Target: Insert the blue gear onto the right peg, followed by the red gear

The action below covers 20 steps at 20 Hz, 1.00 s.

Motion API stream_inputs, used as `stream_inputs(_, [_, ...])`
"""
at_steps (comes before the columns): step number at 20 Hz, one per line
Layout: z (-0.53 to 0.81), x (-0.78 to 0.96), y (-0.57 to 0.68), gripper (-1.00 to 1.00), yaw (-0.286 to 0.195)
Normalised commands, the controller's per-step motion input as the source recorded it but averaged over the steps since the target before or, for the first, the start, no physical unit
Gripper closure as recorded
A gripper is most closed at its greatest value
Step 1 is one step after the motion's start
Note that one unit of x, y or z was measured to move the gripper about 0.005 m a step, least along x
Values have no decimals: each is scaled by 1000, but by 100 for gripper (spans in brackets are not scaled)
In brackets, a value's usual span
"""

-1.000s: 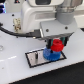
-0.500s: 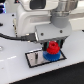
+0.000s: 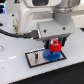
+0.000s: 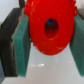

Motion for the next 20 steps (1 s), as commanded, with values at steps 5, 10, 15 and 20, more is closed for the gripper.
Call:
stream_inputs(5, [-203, 138, -67, 100, 0])
stream_inputs(10, [-101, 157, 101, 100, 0])
stream_inputs(15, [33, 55, 137, -100, 0])
stream_inputs(20, [362, 0, 164, -100, 0])
